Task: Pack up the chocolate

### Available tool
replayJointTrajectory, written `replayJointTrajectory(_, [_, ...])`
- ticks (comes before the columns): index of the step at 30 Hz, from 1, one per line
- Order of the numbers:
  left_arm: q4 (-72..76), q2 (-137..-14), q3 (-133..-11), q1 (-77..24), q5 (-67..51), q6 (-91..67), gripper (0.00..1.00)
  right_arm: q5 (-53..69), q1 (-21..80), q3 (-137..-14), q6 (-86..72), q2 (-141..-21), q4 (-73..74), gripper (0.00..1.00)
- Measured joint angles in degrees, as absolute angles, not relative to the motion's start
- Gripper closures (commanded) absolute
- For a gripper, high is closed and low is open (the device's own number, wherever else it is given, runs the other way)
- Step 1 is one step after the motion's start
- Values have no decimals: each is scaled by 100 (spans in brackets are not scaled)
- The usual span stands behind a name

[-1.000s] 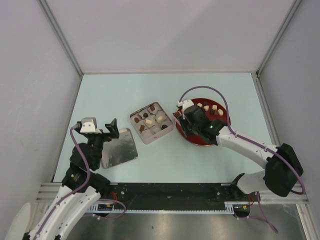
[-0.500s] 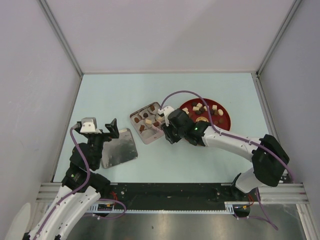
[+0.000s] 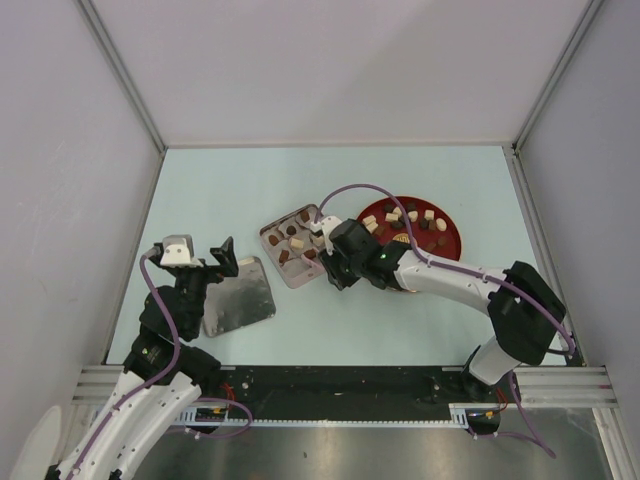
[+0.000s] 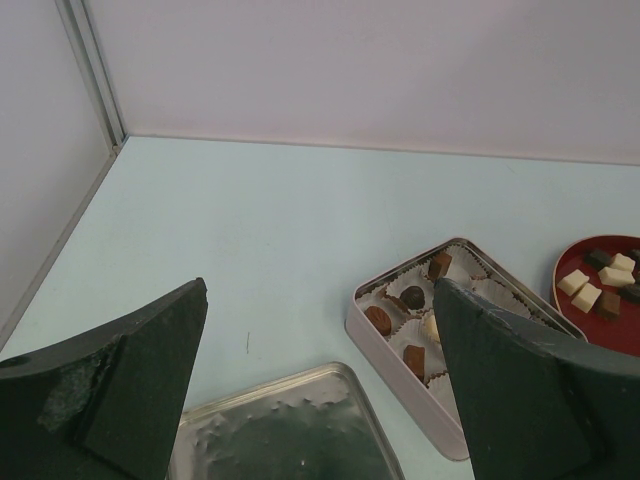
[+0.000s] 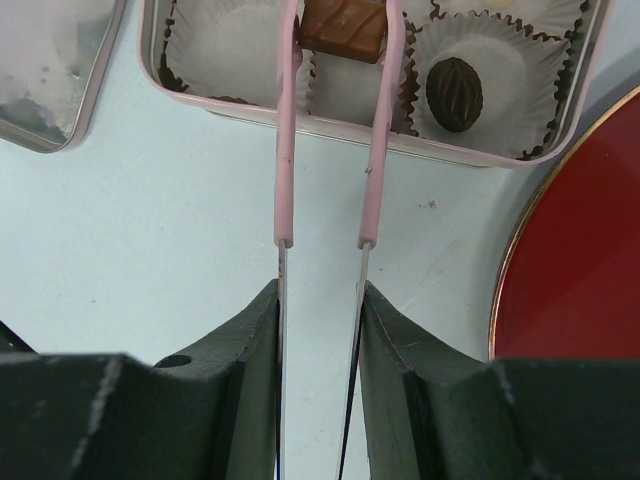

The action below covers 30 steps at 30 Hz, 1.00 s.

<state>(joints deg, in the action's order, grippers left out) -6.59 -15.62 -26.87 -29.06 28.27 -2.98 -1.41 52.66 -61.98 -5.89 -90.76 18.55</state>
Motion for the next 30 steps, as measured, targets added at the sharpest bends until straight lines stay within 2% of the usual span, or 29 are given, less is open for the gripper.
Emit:
replayJointTrajectory(23, [-657, -1562, -2687, -2906, 2827, -296, 0, -207, 5151, -6217, -576, -9122, 1988, 58])
replayJointTrajectory(30, [-659, -1562, -2687, -2906, 2827, -296, 0, -204, 5151, -6219, -563, -9122, 2032, 57])
